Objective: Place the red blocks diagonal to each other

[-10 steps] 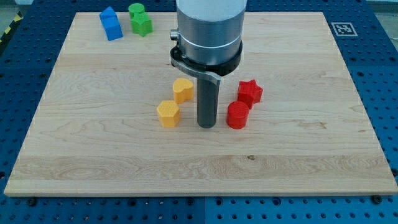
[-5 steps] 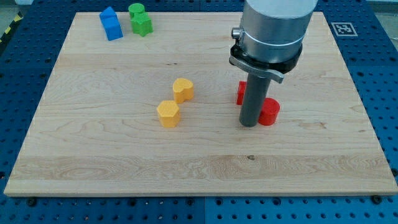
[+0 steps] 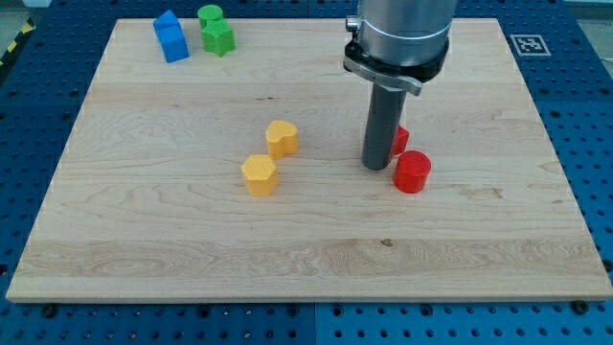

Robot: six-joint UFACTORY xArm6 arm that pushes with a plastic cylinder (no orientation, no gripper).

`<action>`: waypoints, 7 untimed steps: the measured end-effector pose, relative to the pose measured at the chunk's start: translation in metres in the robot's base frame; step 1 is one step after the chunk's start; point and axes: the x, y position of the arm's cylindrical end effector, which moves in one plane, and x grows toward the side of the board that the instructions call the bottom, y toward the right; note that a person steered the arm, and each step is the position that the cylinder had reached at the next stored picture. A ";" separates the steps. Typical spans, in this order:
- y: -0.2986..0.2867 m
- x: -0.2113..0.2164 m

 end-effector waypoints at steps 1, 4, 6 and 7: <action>0.016 0.010; -0.015 0.035; -0.116 0.110; -0.187 0.098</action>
